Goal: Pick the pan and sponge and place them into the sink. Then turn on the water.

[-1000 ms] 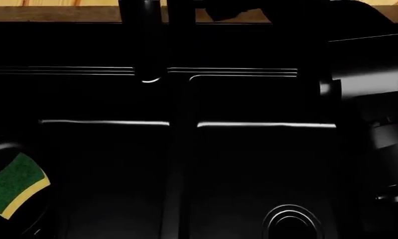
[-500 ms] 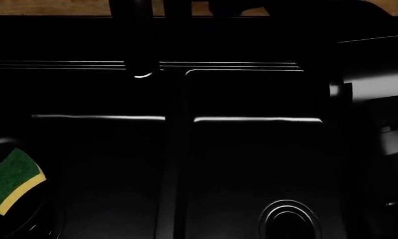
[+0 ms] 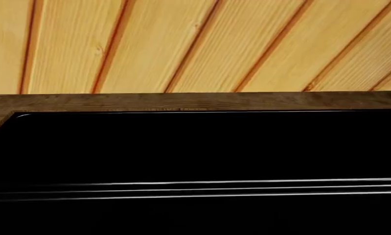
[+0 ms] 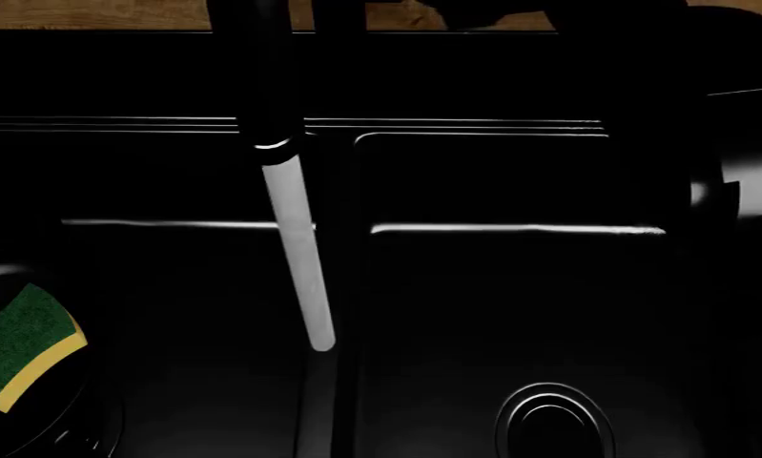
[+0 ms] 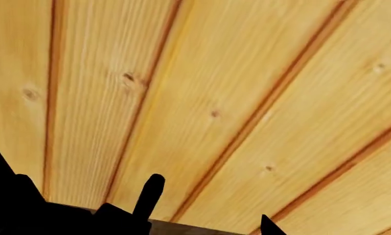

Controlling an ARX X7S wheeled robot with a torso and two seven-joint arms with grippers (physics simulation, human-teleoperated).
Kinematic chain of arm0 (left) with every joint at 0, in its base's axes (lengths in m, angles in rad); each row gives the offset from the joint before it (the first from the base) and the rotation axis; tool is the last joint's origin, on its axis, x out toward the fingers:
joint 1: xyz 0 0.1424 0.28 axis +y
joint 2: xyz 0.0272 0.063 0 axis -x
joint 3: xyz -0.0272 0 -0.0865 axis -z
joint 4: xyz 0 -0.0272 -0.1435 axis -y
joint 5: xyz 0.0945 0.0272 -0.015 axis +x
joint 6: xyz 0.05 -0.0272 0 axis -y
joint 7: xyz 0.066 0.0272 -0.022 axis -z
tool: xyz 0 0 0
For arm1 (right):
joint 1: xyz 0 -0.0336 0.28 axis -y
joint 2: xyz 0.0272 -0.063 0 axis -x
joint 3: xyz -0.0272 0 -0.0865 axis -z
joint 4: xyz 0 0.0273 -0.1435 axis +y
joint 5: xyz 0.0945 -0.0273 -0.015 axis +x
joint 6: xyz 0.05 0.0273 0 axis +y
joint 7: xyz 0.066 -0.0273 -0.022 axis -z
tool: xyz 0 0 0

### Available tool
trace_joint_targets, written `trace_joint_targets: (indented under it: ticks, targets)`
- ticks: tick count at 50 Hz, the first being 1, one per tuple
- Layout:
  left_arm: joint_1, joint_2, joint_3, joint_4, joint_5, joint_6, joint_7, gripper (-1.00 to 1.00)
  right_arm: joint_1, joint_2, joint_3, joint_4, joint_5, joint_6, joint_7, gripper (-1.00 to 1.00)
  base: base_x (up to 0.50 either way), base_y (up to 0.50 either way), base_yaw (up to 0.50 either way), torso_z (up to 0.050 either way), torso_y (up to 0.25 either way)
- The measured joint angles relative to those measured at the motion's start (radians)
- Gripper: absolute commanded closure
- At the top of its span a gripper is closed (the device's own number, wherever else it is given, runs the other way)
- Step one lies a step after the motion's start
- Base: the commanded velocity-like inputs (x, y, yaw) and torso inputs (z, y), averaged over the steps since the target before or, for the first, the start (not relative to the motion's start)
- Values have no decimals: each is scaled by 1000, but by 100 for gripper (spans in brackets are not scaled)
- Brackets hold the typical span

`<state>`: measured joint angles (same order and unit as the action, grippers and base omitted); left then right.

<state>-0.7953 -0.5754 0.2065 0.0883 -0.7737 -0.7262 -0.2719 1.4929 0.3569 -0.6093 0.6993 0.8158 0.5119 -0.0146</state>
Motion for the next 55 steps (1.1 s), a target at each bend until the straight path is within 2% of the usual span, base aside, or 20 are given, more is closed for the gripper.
trace_joint_targets:
  ticks: [36, 55]
  targets:
    - [2, -2, 5, 5, 3, 2, -2, -100, -31, -7, 25, -50, 27, -11, -34, -100, 0, 0, 0, 0, -5]
    - [3, -3, 6, 9, 2, 1, -4, -100, -123, 87, 45, -326, 74, 62, 102, -100, 0, 0, 0, 0, -6]
